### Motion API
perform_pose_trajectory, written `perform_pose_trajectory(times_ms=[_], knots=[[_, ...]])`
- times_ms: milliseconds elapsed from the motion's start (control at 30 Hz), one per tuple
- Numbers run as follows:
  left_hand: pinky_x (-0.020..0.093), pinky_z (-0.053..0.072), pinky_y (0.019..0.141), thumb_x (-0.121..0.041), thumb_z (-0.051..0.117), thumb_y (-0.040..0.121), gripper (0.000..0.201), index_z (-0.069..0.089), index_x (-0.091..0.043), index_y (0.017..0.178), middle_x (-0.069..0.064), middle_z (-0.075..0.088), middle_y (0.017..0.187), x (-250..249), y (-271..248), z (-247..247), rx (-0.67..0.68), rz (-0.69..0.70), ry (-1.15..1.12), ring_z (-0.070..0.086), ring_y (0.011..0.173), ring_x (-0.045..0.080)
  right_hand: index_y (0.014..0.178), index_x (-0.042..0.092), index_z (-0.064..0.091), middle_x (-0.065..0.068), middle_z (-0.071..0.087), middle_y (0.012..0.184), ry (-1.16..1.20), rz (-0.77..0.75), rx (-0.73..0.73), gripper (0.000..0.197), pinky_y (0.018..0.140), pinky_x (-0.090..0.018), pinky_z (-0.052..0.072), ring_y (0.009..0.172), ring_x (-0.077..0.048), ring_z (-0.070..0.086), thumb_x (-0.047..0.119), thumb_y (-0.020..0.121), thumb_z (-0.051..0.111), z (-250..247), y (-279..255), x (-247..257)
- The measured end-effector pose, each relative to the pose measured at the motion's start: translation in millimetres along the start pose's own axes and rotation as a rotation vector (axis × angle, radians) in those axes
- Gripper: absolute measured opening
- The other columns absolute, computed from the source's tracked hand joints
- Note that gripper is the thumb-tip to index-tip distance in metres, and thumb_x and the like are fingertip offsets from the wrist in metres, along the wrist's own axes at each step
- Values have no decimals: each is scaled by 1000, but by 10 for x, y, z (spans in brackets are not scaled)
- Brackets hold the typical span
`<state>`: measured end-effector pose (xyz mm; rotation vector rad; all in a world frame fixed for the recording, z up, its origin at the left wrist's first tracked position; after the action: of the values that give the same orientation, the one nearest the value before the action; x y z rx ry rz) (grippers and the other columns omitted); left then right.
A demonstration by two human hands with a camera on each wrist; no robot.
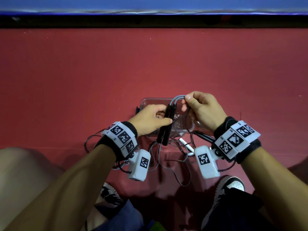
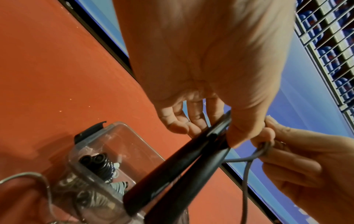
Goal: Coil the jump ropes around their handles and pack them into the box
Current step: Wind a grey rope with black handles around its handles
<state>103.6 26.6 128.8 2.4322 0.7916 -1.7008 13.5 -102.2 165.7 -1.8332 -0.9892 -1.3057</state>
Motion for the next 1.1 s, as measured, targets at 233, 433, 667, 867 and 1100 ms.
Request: perform_pose_trajectory(times_ms=[233, 433, 667, 867, 1100], knots=[[47, 55, 98, -13, 64, 98, 13, 68, -17, 109, 3, 77, 105, 35, 8, -30, -12, -42, -62, 73, 102, 20, 87, 10, 55, -7, 66, 74, 7, -1, -23, 25, 36, -16, 33, 38, -10, 45, 18, 107, 42, -14, 7, -7], [46, 56, 96, -8, 60, 99, 24, 72, -28, 99, -6, 76, 98, -42, -19, -185, -123, -23, -2, 73, 94, 13, 87, 17, 58, 0, 66, 77, -47, 30, 12, 24, 45, -22, 38, 48, -11, 49, 12, 106, 43, 25, 74, -170], [39, 56, 97, -4, 56, 101, 25, 71, -19, 114, -1, 78, 105, -63, -20, -126, -63, -10, -52, 72, 102, 12, 91, 17, 63, -3, 72, 81, -150, 8, 56, 23, 58, -37, 47, 57, -23, 59, 15, 105, 45, 149, 61, -289], [41, 57, 97, -1, 54, 102, 29, 68, -21, 117, 3, 78, 105, -75, -17, -102, -62, -18, -206, 72, 107, 20, 97, 22, 70, -7, 72, 76, -108, -23, 57, 23, 57, -35, 47, 52, -21, 56, 28, 105, 48, 170, 39, -296], [40, 61, 82, 5, 52, 101, 26, 65, -7, 120, 13, 76, 103, -25, -32, -58, -83, -48, -300, 75, 93, 27, 108, 31, 69, 24, 62, 66, -370, -71, 217, 28, 61, -13, 35, 56, 11, 52, 13, 103, 47, 352, 18, -258]])
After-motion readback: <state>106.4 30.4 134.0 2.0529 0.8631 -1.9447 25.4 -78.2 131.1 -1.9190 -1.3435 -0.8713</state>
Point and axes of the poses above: each hand's wrist, its own y-axis towards the middle knuckle, its own z-axis out of the palm, x = y × z, the point moved 8 cm from there along y, towards the middle knuckle
